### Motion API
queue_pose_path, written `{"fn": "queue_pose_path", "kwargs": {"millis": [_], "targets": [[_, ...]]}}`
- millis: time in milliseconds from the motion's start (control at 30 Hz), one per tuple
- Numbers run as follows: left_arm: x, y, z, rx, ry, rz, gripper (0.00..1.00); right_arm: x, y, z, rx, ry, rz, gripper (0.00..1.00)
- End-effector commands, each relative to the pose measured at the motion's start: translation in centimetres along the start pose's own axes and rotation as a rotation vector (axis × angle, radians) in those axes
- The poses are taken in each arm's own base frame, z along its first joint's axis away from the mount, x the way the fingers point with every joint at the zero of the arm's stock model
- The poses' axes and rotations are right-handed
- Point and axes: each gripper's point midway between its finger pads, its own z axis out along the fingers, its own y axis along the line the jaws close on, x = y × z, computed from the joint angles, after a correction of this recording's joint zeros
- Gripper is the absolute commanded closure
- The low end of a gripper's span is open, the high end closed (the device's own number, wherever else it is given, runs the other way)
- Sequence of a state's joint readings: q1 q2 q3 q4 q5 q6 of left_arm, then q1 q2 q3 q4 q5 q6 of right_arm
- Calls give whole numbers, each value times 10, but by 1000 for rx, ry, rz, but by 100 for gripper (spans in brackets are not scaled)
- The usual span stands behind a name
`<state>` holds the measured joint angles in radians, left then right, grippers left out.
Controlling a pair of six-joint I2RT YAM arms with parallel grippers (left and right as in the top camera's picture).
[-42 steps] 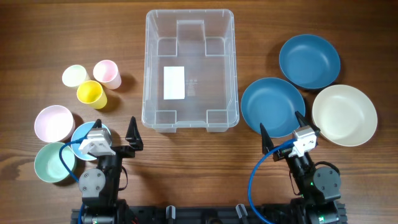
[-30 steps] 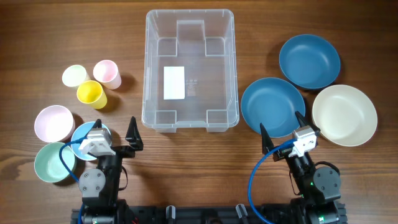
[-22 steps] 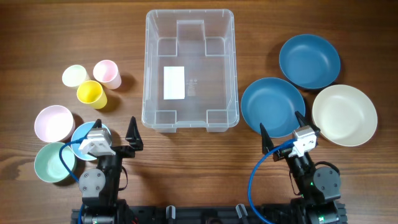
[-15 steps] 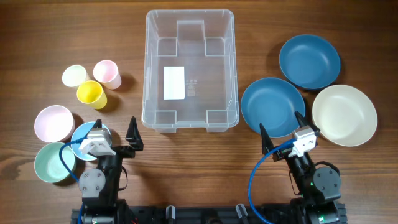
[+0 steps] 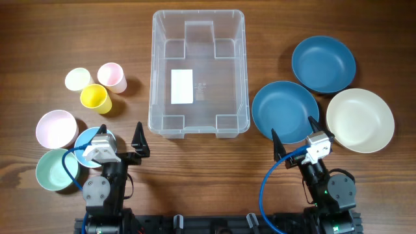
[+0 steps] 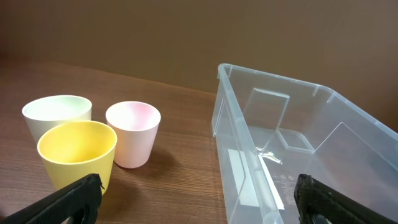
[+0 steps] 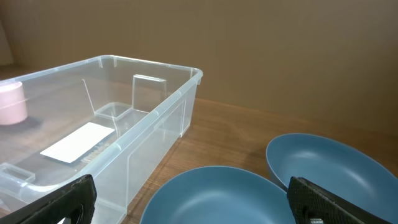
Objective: Pack container
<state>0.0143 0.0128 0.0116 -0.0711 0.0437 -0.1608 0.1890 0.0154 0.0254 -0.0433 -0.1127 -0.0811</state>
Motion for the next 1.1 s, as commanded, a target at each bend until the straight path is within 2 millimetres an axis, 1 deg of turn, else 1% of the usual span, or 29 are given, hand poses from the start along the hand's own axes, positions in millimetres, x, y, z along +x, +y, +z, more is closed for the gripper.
{"fn": "queue_pose_path", "kwargs": {"millis": [0, 67, 167, 200, 300, 367, 467, 567, 700, 867, 967, 1067], "targets": [[2, -2, 0, 14, 4, 15, 0, -4, 3, -1, -19, -16, 55, 0], [2, -2, 0, 14, 4, 15, 0, -4, 3, -1, -19, -16, 86, 0], [2, -2, 0, 14, 5, -69, 0, -3, -3, -1, 18, -14, 174, 0], [3, -4, 0, 27, 7, -102, 0, -2, -8, -1, 49, -13, 225, 0], [3, -11, 0, 64, 14, -108, 0, -3, -11, 0, 65, -9, 248, 0], [0, -15, -2, 84, 18, -127, 0, -7, -12, 0, 69, -5, 249, 0], [-8, -18, -4, 83, 34, -162, 0, -18, -19, 1, 105, 6, 257, 0], [-15, -19, -5, 68, 80, -167, 0, -24, -24, 6, 126, 48, 296, 0], [-27, -22, -1, 37, 180, -175, 0, -35, -31, 19, 150, 173, 308, 0], [-34, -23, 14, -29, 380, -193, 0, -47, -43, 40, 190, 351, 324, 0], [-36, -23, 23, -77, 528, -205, 0, -46, -51, 52, 206, 490, 339, 0], [-37, -23, 31, -121, 661, -215, 0, -38, -58, 58, 204, 644, 388, 0]]}}
